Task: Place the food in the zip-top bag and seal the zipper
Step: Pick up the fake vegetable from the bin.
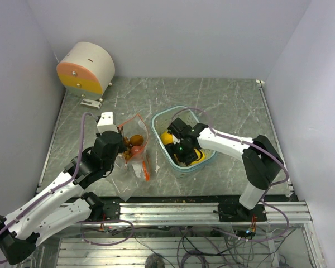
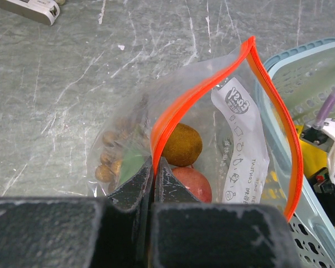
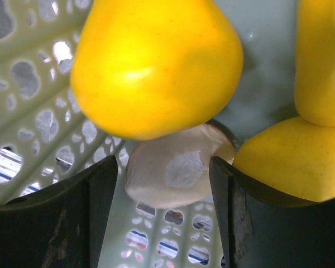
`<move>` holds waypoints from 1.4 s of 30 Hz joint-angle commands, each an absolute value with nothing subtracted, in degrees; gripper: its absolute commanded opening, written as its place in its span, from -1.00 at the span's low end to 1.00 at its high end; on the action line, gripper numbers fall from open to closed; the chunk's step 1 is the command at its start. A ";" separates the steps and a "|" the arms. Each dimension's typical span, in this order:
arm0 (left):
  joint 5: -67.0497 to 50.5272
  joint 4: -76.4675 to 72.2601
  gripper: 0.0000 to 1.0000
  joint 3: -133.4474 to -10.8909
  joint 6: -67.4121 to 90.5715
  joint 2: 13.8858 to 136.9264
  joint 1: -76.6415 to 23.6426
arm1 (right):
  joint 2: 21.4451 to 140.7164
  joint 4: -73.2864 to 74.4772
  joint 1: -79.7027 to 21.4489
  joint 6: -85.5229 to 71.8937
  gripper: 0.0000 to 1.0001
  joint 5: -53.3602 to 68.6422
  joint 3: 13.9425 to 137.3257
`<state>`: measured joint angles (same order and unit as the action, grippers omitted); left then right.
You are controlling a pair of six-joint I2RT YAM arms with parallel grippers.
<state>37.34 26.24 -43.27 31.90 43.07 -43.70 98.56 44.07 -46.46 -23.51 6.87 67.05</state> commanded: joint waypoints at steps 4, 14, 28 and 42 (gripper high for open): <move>38.23 25.21 -0.86 -42.89 31.82 43.27 -43.54 | 101.78 41.43 -46.76 -23.74 0.25 2.06 64.16; 38.63 25.61 -0.86 -43.02 31.99 43.03 -43.55 | 98.44 46.04 -46.76 -25.12 -0.88 -5.91 69.22; 38.53 25.16 -0.86 -42.89 31.90 43.14 -43.57 | 81.06 40.82 -46.51 -25.78 -1.00 -5.97 76.35; 38.18 25.23 -0.86 -42.68 32.50 42.47 -43.56 | 72.37 3.09 -46.63 -34.92 -1.00 19.66 69.51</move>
